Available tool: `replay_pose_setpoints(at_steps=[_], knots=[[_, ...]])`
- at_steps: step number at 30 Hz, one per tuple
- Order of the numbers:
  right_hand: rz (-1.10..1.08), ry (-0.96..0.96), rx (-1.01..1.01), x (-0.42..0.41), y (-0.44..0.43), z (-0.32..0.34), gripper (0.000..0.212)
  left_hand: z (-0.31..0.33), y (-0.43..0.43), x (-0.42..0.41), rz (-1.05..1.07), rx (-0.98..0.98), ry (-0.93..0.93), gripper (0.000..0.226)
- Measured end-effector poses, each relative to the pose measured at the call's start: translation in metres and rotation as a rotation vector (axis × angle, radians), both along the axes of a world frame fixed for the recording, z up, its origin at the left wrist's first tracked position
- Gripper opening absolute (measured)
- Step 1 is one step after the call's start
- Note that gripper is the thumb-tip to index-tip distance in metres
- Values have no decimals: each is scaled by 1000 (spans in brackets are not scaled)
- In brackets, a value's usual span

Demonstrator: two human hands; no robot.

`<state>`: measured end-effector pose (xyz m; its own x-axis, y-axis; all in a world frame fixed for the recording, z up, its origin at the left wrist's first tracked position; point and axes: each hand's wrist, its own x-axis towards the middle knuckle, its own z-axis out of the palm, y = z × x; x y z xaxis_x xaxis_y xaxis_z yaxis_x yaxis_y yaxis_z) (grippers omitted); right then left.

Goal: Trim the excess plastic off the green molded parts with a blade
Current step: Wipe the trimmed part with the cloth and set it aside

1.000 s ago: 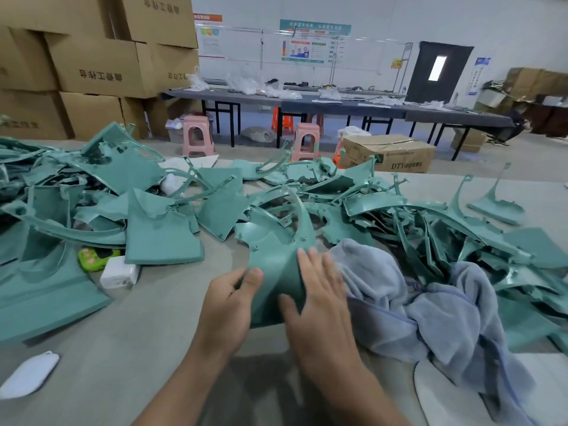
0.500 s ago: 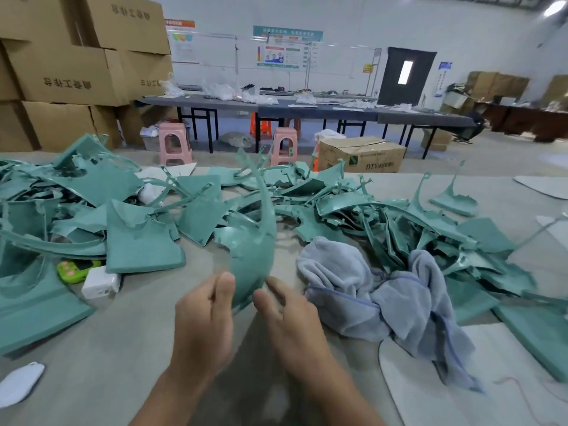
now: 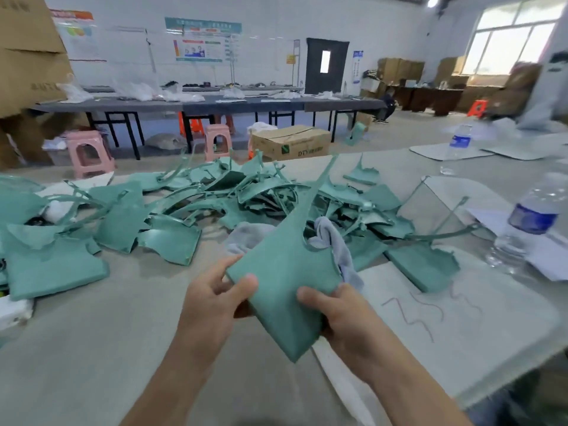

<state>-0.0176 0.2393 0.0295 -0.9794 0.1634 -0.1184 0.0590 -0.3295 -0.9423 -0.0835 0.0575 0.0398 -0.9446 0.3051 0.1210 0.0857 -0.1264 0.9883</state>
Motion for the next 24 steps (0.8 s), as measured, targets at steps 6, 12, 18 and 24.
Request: replay_pose_setpoints(at_steps=[6, 12, 18, 24], knots=[[-370, -76, -296, 83, 59, -23, 28, -13, 81, 52, -348, -43, -210, 21], [-648, -178, -633, 215, 109, -73, 47, -55, 173, 145, -678, -244, -212, 26], [-996, -385, -801, 341, 110, -142, 35, -99, 236, 243, -992, -581, -113, 20], [-1262, -518, -844, 423, 110, -179, 27, -148, 274, 328, -1179, -715, -342, 13]])
